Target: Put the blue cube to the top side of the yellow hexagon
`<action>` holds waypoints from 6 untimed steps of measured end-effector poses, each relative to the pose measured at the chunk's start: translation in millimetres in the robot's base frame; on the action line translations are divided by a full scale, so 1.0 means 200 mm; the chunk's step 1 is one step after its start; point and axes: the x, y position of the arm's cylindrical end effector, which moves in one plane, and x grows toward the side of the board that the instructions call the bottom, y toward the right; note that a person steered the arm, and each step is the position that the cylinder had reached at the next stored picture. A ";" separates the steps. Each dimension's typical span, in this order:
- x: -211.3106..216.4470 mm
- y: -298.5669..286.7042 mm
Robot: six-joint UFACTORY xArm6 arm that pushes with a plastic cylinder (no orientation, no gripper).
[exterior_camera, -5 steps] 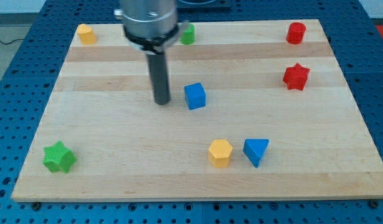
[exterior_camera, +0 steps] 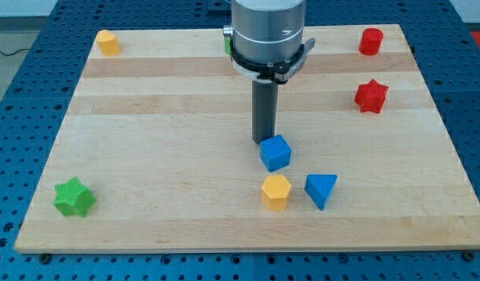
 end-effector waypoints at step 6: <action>0.09 -0.23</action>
